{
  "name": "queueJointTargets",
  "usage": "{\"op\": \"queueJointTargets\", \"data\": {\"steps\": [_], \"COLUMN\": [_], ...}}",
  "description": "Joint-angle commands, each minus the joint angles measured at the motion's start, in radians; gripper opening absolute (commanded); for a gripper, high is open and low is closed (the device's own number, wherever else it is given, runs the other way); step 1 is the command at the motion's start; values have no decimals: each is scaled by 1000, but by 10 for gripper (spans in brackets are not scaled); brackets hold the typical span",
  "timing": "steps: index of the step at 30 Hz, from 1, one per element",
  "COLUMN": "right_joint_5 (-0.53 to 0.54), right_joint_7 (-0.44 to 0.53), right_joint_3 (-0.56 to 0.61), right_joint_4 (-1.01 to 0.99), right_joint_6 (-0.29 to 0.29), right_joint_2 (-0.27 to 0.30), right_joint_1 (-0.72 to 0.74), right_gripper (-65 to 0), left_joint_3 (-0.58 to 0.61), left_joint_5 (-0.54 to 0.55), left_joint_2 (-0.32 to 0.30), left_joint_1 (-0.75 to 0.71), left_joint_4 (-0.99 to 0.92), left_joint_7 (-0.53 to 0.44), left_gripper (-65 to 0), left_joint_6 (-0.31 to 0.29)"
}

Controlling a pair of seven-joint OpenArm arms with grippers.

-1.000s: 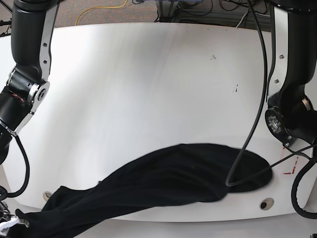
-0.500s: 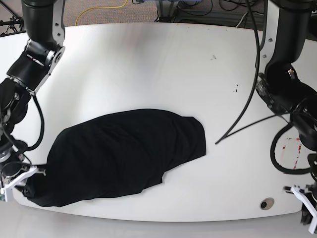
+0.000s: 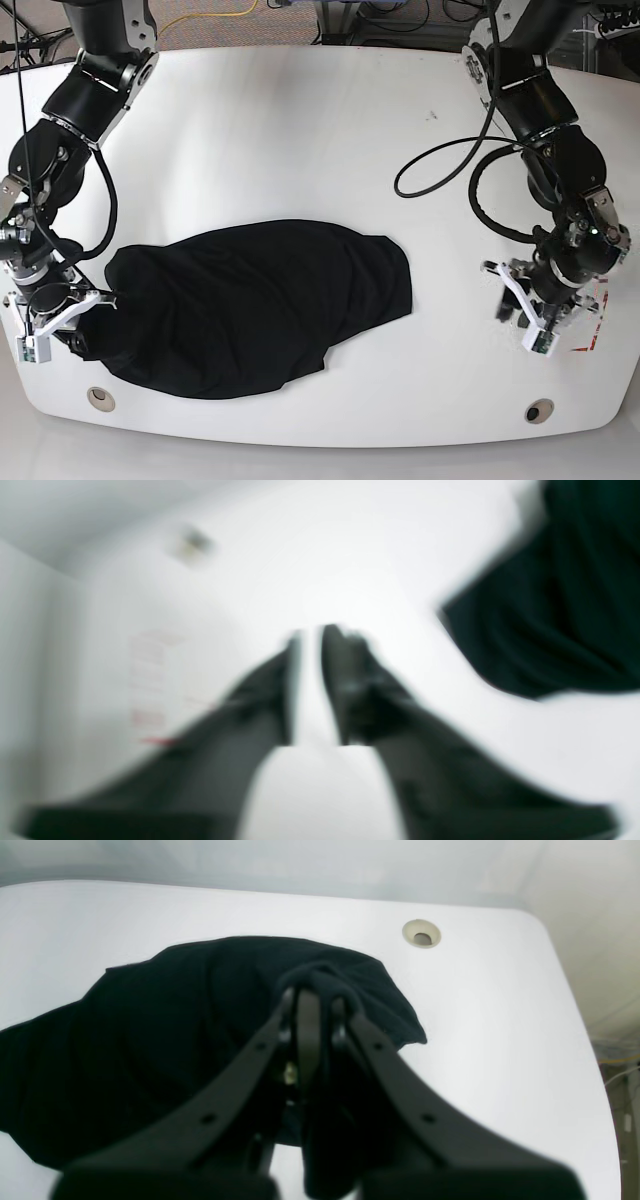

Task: Fold the T-shirt properly
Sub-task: 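Swing the lifted shirt with both grippers, then lower it onto the table, then move the left gripper to the shirt's free edge and grasp it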

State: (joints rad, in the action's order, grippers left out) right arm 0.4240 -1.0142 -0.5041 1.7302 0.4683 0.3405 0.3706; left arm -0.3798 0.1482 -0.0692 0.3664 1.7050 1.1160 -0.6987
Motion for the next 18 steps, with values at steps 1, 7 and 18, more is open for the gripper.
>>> {"op": "queueJointTargets", "data": {"steps": [1, 7, 18], "right_joint_5": [17, 19, 19], "right_joint_7": [34, 34, 34], "right_joint_3": [-1, -3, -1], "right_joint_4": [23, 24, 46], "right_joint_6": [0, 0, 0], "right_joint_2": [12, 12, 10], "right_joint_1": [15, -17, -32], "right_gripper": [-637, -637, -637], "left_joint_3": [-5, -78, -74], "left_joint_5": [9, 11, 49], "left_joint_2": [-8, 62, 107], "left_joint_1": [10, -27, -27], "left_joint_4": [-67, -141, -311], "left_joint_7": [-50, -58, -60], "left_gripper": [-315, -121, -107], "left_joint_6": [1, 1, 1]}}
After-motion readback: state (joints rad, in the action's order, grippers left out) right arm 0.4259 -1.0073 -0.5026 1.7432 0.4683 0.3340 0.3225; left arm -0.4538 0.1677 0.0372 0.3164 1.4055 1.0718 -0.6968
